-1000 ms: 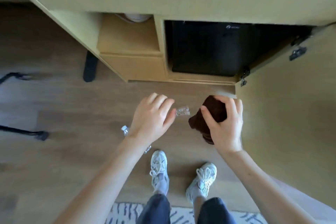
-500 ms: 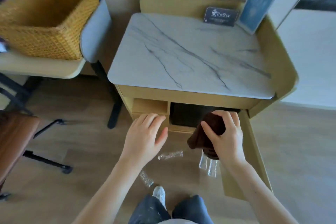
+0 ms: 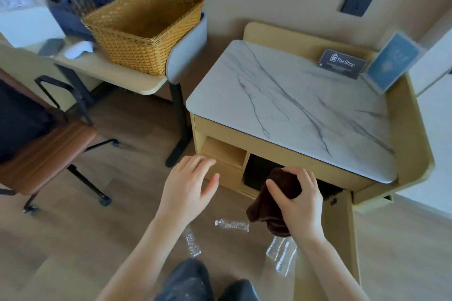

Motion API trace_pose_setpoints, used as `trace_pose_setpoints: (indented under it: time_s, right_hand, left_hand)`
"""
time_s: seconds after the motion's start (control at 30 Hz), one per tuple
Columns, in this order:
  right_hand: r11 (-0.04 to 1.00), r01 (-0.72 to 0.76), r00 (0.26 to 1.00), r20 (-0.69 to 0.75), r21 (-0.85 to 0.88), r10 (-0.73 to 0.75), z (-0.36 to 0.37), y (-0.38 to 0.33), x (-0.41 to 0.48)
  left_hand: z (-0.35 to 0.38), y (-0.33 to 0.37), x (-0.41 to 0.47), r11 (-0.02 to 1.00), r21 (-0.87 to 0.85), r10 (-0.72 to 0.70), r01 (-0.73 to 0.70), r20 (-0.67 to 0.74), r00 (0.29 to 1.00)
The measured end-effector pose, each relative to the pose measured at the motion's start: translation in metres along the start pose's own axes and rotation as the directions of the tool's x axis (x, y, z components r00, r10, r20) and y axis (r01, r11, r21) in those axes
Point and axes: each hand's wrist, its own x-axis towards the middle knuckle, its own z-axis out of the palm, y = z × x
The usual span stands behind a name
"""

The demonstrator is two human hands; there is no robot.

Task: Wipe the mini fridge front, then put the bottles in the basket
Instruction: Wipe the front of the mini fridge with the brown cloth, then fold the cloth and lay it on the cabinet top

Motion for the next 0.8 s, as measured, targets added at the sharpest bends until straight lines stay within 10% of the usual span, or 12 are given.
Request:
trace_pose_setpoints:
  time_s: [0.8]
  right_hand:
    - [1.0,0.001,0.994,-0.105,-0.019,-0.003,0.275,-0.139,0.126]
  left_hand:
    - [-0.061,-0.311,0.165,0.991,-0.074,0.12,-0.109,0.149,0.982]
